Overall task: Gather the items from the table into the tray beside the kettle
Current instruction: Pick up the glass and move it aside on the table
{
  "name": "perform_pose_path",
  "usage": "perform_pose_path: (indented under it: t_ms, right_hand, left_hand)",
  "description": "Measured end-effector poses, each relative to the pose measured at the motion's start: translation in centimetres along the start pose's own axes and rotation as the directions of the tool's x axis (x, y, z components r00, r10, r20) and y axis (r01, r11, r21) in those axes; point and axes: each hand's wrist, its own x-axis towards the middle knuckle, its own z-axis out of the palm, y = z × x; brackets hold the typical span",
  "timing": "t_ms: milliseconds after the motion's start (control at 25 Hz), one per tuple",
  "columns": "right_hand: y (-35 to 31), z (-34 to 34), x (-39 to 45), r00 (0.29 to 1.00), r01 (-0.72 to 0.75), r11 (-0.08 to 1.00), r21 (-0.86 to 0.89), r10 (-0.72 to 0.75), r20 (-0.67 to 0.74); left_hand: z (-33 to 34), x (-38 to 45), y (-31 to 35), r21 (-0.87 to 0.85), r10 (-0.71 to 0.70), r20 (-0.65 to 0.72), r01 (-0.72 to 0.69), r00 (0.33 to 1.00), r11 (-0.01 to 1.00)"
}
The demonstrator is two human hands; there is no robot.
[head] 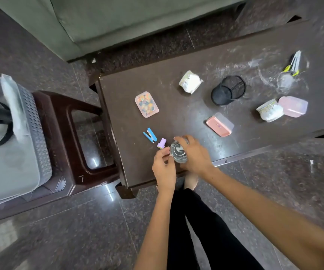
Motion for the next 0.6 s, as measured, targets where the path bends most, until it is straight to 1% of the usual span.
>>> perform_pose_path:
  t_ms: [80,200,320,480,600]
  right_hand:
    - [0.2,-0.4,0.0,1.000,-0.008,0.999,0.045,0.010,-0.029]
    - [1.0,-2.2,-1.1,0.992,-0.017,0.994,0.112,0.031,-0.121]
    - [3.1,-5.7,-3.1,0.971,-0.058,0.983,0.174,0.096,-0.218]
    - [7.4,-12.4,-4.7,0.945,-0.125,0.976,0.179,0.172,-0.279]
    - [11.6,-16.8,-4.9,0.922,-0.178,0.966,0.187,0.230,-0.310]
  left_hand:
    - [0.1,0.1,0.2,-0.007,0.009,0.017,-0.009,1.000,1.000]
    - [0.4,-0.4,1.7,-0.041,0.057,0.071,-0.054,0.996,0.998]
    - [2.3,-1.0,4.5,-0.079,0.093,0.149,-0.082,0.984,0.993]
    - [7.6,-1.3,8.5,-0.127,0.140,0.225,-0.114,0.964,0.985]
    - [11.9,-1.7,11.7,-0.148,0.195,0.233,-0.163,0.953,0.975]
